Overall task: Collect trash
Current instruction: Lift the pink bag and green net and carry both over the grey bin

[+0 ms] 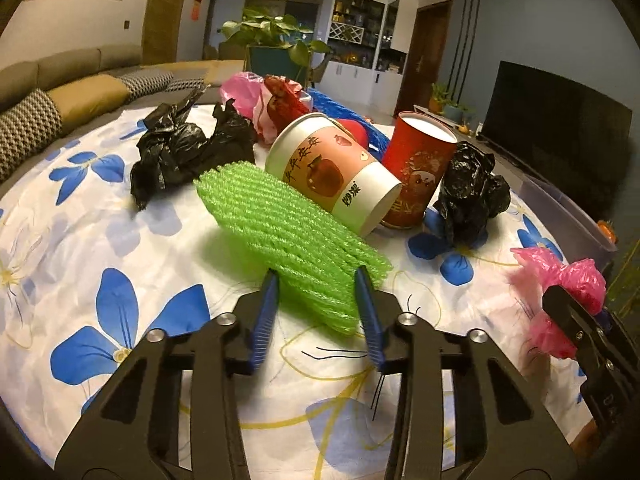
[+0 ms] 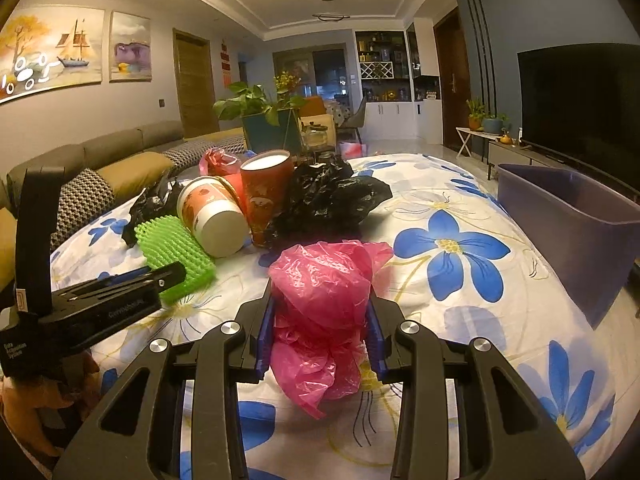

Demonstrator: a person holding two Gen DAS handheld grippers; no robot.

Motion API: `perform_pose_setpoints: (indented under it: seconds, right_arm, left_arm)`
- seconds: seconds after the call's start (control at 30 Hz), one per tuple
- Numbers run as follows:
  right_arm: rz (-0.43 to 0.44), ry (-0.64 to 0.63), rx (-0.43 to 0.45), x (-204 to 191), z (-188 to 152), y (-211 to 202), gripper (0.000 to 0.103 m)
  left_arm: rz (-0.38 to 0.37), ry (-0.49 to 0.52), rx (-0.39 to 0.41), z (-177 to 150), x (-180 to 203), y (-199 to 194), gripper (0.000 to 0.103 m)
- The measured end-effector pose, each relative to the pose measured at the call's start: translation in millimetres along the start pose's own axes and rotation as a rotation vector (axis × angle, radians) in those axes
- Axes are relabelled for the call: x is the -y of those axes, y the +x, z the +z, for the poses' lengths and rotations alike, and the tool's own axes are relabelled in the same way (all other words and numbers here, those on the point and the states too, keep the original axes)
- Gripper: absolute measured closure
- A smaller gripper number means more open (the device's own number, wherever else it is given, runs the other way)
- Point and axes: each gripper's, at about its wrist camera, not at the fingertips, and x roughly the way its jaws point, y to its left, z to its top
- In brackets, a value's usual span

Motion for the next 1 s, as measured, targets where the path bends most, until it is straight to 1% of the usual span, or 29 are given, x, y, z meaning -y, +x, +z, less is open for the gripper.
perform_pose_setpoints:
  seconds: [0.07,0.1,0.13,0.17,0.3,0.47,0.57,0.87,1.0]
  right_arm:
    - [0.001,0.004,0.001,1.9,0.2,-1.4,0.065]
    - [0.002,0.005,0.003,2.5,0.3,-2.6,0.065]
    - [0.000,0.004,0.004,1.6,0.3,-3.3,0.065]
    - [-0.001,0.002,0.007,1.3,0.2,-4.8,0.065]
    - [-0.002,0.004,0.017,2.9,1.0,-10.3,0.065]
    - [-0.003,0.007,0.030,4.1,3.5,-17.4,0.065]
    - [-0.004,0.007,0.044,5.3,5.6,-24.3,0.065]
    - [-0.016,0.014,0.097,13.4,14.7,-49.0,0.065]
    - [-0.038,0.021,0.137,23.1,24.7,-66.6,0.065]
  left_arm:
    - [-0.017,-0.012,0.000,0.4,-1.5,-0.6,0.082]
    - [-0.024,-0.017,0.002,0.5,-3.2,-2.1,0.084]
    - [-0.027,-0.019,0.006,0.3,-3.3,-3.9,0.088]
    - [-0.027,-0.018,0.012,0.4,-3.6,-5.8,0.089]
    - [-0.032,-0.011,0.040,1.3,-3.6,-16.9,0.091]
    - [-0.040,0.027,0.069,0.2,0.9,-37.7,0.091]
    - [-0.054,0.060,0.096,-0.4,7.2,-56.6,0.091]
    - [-0.098,0.152,0.179,7.6,39.6,-105.7,0.091]
    - [-0.145,0.190,0.225,19.1,61.7,-128.1,0.091]
